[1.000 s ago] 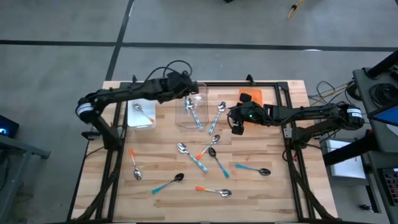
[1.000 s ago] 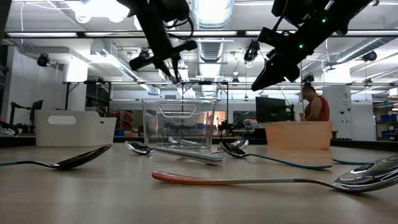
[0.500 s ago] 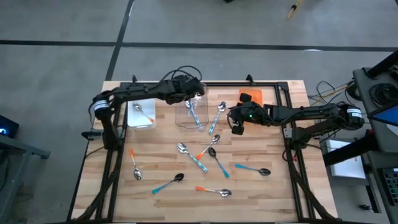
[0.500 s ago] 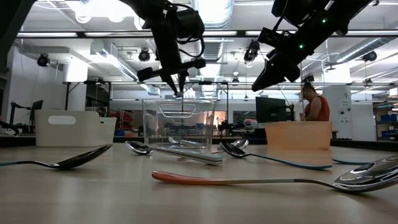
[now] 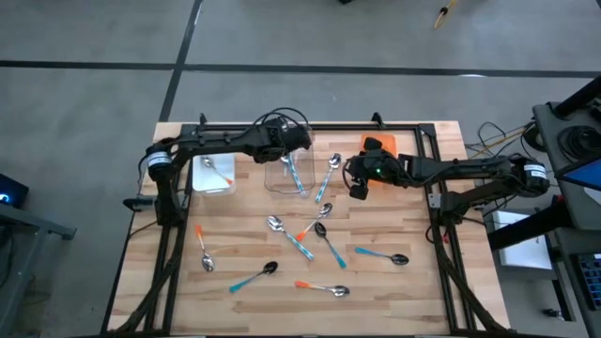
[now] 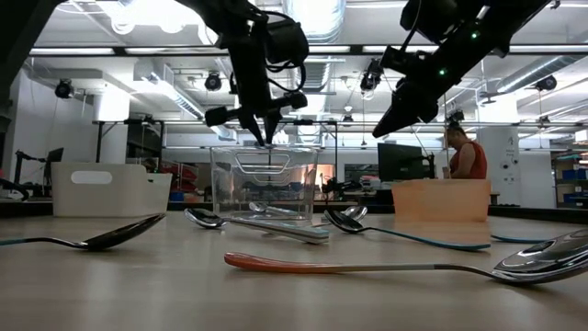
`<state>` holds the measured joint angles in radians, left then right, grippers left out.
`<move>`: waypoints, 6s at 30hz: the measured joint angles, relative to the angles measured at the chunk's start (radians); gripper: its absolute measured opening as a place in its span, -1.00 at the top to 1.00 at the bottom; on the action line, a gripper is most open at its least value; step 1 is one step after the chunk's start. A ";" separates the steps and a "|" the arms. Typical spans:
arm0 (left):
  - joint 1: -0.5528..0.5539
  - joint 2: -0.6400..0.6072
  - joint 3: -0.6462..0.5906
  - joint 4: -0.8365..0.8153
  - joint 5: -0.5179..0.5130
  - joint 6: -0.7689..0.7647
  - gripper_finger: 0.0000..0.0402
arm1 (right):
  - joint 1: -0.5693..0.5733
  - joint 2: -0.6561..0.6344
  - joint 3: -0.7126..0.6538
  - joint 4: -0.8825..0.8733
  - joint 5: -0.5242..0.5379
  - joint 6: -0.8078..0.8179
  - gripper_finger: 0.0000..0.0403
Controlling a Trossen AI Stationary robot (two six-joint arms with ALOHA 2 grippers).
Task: Sort silverware by color (type)
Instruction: Put the blue patterned spoon into the transparent bin
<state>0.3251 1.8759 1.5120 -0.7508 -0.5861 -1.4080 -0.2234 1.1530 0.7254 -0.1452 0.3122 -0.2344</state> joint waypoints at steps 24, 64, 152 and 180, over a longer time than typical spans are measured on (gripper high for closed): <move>-0.039 0.060 -0.002 -0.048 0.054 -0.094 0.88 | 0.000 0.000 0.000 0.000 -0.001 -0.001 0.37; -0.024 0.059 -0.002 -0.049 0.033 -0.091 0.88 | 0.000 0.000 0.000 -0.009 0.000 -0.001 0.37; -0.084 -0.039 0.120 -0.088 0.049 0.455 0.70 | -0.013 -0.008 0.034 -0.067 0.002 0.195 0.37; -0.384 -0.863 -0.697 0.631 -0.199 1.251 0.80 | 0.046 0.475 0.809 -0.347 -0.042 0.526 0.37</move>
<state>-0.0589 1.0133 0.8148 -0.1198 -0.7849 -0.1569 -0.1770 1.6284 1.5345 -0.4921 0.2707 0.2916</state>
